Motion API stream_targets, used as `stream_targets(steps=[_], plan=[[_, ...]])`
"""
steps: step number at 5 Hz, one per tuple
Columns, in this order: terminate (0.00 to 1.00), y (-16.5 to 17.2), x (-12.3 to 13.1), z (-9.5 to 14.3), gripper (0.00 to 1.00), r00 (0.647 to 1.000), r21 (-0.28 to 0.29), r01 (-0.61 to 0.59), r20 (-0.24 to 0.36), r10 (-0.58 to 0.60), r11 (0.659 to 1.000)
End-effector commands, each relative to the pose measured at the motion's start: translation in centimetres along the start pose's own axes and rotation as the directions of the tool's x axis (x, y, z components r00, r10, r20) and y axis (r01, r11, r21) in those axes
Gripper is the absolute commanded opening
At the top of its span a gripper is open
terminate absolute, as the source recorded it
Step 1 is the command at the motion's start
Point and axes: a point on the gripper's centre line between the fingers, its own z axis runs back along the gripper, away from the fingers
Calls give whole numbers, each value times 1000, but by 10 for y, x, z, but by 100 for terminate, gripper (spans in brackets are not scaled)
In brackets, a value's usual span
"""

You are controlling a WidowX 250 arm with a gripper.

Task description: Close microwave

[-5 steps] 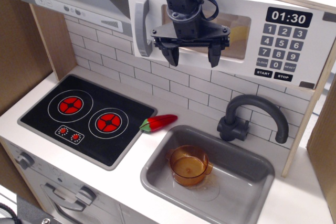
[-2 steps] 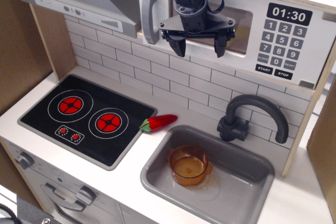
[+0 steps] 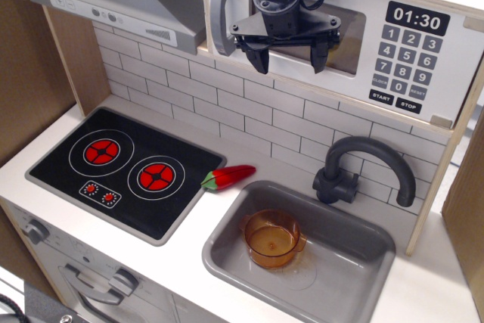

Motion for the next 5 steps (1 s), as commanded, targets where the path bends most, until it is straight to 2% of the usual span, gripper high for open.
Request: stream_targets(steps=[1, 3, 4, 5], plan=[[0, 0, 13, 16, 100, 998, -6, 9, 60, -9, 1000], [0, 9, -38, 45, 100, 995, 5, 93, -20, -93, 996], [0, 9, -38, 45, 100, 995, 5, 93, -20, -93, 996], [100, 9, -38, 45, 100, 995, 5, 93, -20, -93, 996]])
